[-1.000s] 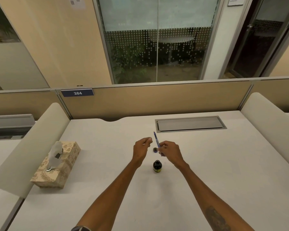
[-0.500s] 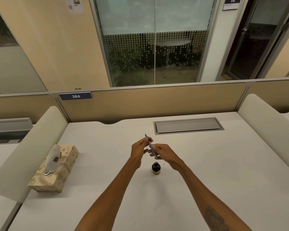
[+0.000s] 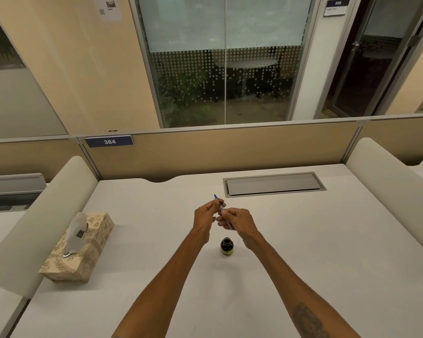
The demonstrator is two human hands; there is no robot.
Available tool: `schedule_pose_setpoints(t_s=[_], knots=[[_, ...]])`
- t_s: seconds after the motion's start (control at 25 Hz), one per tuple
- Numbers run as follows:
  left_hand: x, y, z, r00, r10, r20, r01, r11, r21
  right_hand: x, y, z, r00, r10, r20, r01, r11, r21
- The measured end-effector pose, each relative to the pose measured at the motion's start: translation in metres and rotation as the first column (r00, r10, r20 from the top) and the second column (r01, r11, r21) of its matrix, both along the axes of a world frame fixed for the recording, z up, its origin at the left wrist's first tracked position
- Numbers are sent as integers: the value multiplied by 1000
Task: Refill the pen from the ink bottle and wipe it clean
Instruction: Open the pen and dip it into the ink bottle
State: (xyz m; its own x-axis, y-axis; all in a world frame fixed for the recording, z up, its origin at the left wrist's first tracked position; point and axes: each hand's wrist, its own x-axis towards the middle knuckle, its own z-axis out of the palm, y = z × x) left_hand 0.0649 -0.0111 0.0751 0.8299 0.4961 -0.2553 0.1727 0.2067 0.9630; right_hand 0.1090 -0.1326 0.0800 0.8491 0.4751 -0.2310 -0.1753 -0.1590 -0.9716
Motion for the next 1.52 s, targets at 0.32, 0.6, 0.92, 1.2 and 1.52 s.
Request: schedule_pose_setpoints(t_s=[0.32, 0.6, 0.92, 1.2, 1.52], knots=[[-1, -6, 7, 999, -44, -32, 44, 999, -23, 3, -3, 4, 974, -41, -221, 45, 999, 16], [-1, -5, 9, 998, -47, -33, 46, 998, -37, 2, -10, 5, 927, 15, -374, 67, 977, 205], [-2, -2, 11, 999, -18, -36, 17, 999, -49, 4, -8, 8, 891, 22, -453, 100, 965, 243], [-3, -2, 13, 999, 1, -41, -3, 998, -62, 1, -5, 9, 857, 70, -510, 86, 957, 276], [-3, 0, 11, 999, -9, -42, 6, 998, -58, 2, -7, 5, 858, 72, -509, 77, 961, 267]])
